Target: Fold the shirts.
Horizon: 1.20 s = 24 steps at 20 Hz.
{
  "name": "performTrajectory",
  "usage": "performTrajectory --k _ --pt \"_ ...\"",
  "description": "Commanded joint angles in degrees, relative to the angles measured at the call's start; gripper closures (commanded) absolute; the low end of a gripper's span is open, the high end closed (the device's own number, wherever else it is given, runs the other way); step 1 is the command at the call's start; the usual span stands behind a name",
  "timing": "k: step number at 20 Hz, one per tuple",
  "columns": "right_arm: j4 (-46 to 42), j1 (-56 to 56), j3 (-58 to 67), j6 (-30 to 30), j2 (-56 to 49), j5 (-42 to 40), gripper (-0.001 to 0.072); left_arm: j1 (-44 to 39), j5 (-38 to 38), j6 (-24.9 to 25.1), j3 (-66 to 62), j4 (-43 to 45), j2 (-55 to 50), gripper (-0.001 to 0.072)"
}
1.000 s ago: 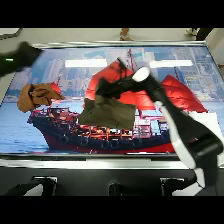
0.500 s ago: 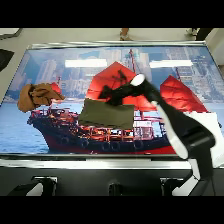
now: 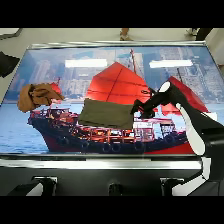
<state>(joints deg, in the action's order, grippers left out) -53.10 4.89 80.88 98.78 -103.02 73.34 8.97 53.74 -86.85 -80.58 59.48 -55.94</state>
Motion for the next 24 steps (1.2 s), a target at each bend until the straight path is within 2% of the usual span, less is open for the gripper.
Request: performTrajectory --k 1,2,3,4,7,11,15,18,21,24 --pt "9.29 0.76 -2.99 -1.09 -2.82 -6.25 0.0190 -1.57 0.02 0.02 0.07 0.09 0.04 0.0678" --pt "9.92 1.14 -2.99 -1.44 -3.17 -5.95 0.0238 -1.86 0.00 0.02 0.07 0.09 0.04 0.0678" --pt "10.78 1.40 -2.93 -3.82 -3.02 -5.86 0.0383 -2.08 -0.09 0.02 0.07 0.09 0.02 0.0678" --pt "11.58 1.31 -2.64 -6.25 -2.58 -5.77 0.0658 -2.25 -0.35 0.02 0.09 0.11 0.02 0.0678" --pt "11.85 0.00 -0.31 -11.02 0.94 -5.90 0.0665 -2.25 -0.37 0.02 0.09 0.09 -0.02 0.0678" --pt "11.37 -7.06 4.66 -11.08 7.93 -5.40 0.0665 -2.25 -0.37 0.04 0.09 0.11 -0.13 0.0678" --pt "9.86 -19.69 6.64 -9.07 14.01 1.29 0.0666 -2.25 -0.37 0.04 0.09 0.11 -0.31 0.0678" --pt "3.58 -30.23 6.64 -7.28 18.78 7.45 0.0666 -2.27 -0.35 0.02 0.09 0.09 -0.33 0.0678" --pt "-2.47 -40.57 6.64 -5.68 23.54 9.09 0.0666 -2.27 -0.33 0.02 0.07 0.09 -0.31 0.0678" --pt "-3.17 -50.90 6.64 -3.34 27.30 7.80 0.0666 -2.27 -0.33 0.02 0.09 0.07 -0.31 0.0678"
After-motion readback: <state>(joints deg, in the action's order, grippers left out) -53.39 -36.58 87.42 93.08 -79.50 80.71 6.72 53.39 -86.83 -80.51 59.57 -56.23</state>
